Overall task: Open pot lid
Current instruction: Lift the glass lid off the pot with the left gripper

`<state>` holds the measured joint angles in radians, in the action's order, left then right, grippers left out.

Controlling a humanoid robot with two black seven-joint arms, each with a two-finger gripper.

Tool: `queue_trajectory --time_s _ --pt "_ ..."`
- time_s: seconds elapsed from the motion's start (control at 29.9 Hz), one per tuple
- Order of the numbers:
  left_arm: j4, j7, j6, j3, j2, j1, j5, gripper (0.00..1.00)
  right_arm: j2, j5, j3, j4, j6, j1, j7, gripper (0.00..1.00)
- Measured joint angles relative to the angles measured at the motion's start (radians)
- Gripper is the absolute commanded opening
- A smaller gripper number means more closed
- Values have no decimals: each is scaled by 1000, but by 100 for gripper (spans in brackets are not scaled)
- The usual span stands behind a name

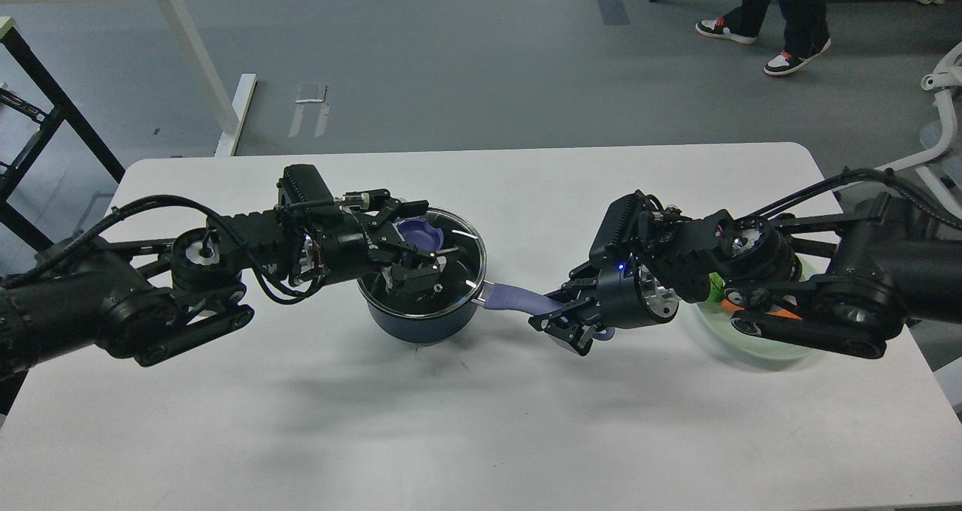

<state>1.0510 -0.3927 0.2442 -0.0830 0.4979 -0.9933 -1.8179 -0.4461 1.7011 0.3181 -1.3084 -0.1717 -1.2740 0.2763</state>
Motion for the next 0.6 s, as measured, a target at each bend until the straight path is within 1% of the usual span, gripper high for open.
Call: queue_trajectory --time_s 0.1,0.23,0.43,0.6 --pt "-5 0 0 -1 -1 4 0 77 -1 0 1 0 0 3 0 21" --pt "-9 -1 0 -3 3 7 -1 58 -2 0 1 0 0 3 0 21" --pt "-9 -2 1 -3 15 7 -1 40 -2 -2 0 0 0 3 -1 21" --pt "-10 -1 3 2 31 2 4 40 0 -2 3 0 0 3 -1 21"
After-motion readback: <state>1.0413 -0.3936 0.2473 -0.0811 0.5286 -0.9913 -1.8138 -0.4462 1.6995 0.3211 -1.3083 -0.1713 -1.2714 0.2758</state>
